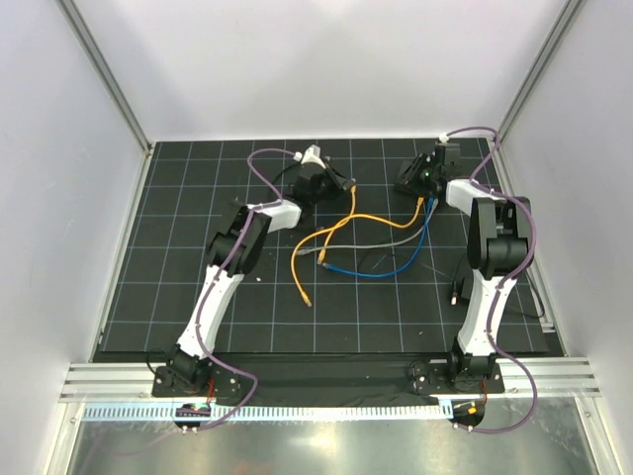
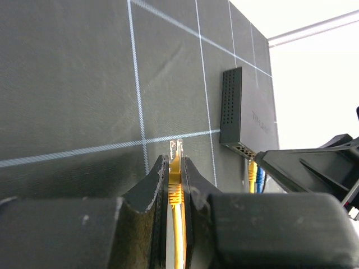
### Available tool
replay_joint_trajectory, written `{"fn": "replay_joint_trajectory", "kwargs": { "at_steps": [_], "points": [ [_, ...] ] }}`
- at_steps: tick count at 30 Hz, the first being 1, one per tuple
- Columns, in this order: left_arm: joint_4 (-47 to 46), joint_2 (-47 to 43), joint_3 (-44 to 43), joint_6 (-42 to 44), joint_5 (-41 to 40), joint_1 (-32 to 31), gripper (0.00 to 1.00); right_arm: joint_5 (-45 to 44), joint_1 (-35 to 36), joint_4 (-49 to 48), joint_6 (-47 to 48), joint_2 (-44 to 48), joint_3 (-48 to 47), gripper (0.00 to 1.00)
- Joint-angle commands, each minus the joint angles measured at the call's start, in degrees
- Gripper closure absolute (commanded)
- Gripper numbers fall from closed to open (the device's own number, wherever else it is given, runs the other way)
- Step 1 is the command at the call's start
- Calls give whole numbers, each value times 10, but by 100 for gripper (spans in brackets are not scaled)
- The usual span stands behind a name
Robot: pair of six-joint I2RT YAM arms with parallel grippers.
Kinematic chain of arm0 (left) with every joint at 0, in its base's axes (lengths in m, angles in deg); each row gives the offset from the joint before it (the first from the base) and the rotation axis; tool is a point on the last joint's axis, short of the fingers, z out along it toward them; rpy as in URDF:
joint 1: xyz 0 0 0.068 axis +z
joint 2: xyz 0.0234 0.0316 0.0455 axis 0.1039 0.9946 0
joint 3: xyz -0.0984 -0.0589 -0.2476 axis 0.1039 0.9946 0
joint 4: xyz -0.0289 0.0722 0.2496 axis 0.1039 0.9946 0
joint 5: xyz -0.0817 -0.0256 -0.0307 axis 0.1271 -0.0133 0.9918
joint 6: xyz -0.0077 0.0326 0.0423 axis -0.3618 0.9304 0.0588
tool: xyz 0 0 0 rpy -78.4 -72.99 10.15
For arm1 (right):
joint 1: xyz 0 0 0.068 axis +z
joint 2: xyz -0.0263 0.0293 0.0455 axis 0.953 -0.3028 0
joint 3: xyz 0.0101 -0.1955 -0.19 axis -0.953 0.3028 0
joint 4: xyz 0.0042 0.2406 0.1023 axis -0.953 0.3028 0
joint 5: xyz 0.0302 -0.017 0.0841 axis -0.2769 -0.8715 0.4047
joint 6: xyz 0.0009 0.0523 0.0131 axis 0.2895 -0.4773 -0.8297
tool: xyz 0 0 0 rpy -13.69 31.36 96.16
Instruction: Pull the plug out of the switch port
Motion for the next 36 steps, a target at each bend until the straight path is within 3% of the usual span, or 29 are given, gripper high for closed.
{"fn": "replay_joint_trajectory", "kwargs": {
  "at_steps": [1, 6, 10, 13, 15, 23, 30, 36],
  "points": [
    [37, -75, 12, 76, -20, 8, 100, 23, 2, -33, 9, 34, -1, 61],
    [67, -85, 7, 89, 8, 12, 100, 132, 15, 53, 85, 28, -45, 45],
    [72, -90, 15, 76, 15, 12, 100, 169, 32, 110, 177, 81, -33, 28],
    [72, -97, 25, 74, 23, 11, 100, 225, 33, 143, 220, 96, -25, 25],
    [76, -99, 29, 71, 25, 11, 100, 266, 40, 169, 239, 102, -18, 24],
    [81, -100, 31, 63, 31, 11, 100, 294, 53, 238, 311, 96, -17, 25],
    [85, -97, 28, 60, 32, 11, 100, 349, 73, 272, 358, 64, -44, 34],
    [84, -97, 29, 54, 34, 11, 100, 346, 90, 294, 362, 23, -78, 39]
  ]
}}
